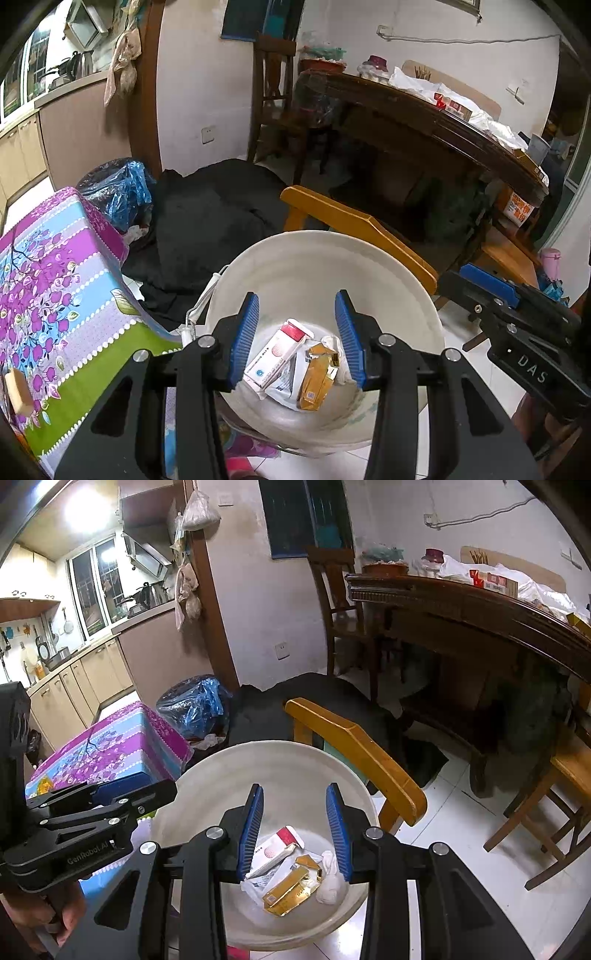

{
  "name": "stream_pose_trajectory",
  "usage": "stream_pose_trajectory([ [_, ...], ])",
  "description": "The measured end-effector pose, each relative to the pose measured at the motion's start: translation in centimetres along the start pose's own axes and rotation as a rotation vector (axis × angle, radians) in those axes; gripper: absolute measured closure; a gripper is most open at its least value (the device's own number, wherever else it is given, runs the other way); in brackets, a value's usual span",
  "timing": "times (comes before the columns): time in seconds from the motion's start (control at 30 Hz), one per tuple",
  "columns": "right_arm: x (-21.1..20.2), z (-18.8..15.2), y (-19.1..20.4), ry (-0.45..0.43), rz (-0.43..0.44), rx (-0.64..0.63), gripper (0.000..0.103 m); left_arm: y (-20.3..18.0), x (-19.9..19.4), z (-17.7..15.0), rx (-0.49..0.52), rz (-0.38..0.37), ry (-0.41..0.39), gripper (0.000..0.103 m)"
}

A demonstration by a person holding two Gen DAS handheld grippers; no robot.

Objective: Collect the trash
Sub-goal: 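Grasp the white tissue with the left tool while the right tool grasps the orange cup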

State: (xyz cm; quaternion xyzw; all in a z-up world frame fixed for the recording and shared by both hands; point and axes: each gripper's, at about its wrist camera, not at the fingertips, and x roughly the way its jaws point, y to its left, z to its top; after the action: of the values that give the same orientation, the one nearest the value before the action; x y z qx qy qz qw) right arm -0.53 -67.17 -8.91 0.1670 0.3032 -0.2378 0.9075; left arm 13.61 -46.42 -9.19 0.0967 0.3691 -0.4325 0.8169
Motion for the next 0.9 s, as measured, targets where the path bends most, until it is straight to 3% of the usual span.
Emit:
stream_pose_trajectory([
  [0.27,-1.3,0.2,1.0,-0.028,0.014,-0.01,0.066,1.1,-1.4,-0.5,-0.016,0.01,-0.008,0.062],
  [0.37,-4.1,-0.1,3.2,-0.118,0.089,-0.032,0.05,2.6,-3.6,-1.5,0.003,0.035,-0.033,0.06],
  [0.4,-5.0,-0.3,4.2,-0.146,0.121,-0.04,0.038,3.1,-4.3,-1.9,0.006,0.044,-0.041,0.055],
  [0.43,-5.6,-0.6,5.1,-0.163,0.147,-0.053,0.032,4.5,-5.8,-2.7,0.007,0.063,-0.059,0.053],
  [0.57,-6.5,-2.2,10.2,-0.172,0.283,-0.111,0.031,11.5,-11.1,-5.6,-0.078,0.116,-0.09,0.045],
  [0.67,-5.7,-3.4,14.8,-0.128,0.394,-0.176,0.031,19.9,-16.2,-8.9,-0.239,0.201,-0.116,0.044],
  [0.8,-3.8,-5.6,24.0,-0.018,0.575,-0.345,0.033,30.1,-21.9,-14.3,-0.456,0.342,-0.131,0.044],
  [0.83,-3.1,-6.2,26.5,0.036,0.617,-0.373,0.037,33.3,-23.3,-16.2,-0.536,0.39,-0.121,0.044],
  [0.9,-1.6,-7.7,31.2,0.146,0.692,-0.407,0.04,36.1,-24.6,-18.2,-0.604,0.432,-0.113,0.044],
])
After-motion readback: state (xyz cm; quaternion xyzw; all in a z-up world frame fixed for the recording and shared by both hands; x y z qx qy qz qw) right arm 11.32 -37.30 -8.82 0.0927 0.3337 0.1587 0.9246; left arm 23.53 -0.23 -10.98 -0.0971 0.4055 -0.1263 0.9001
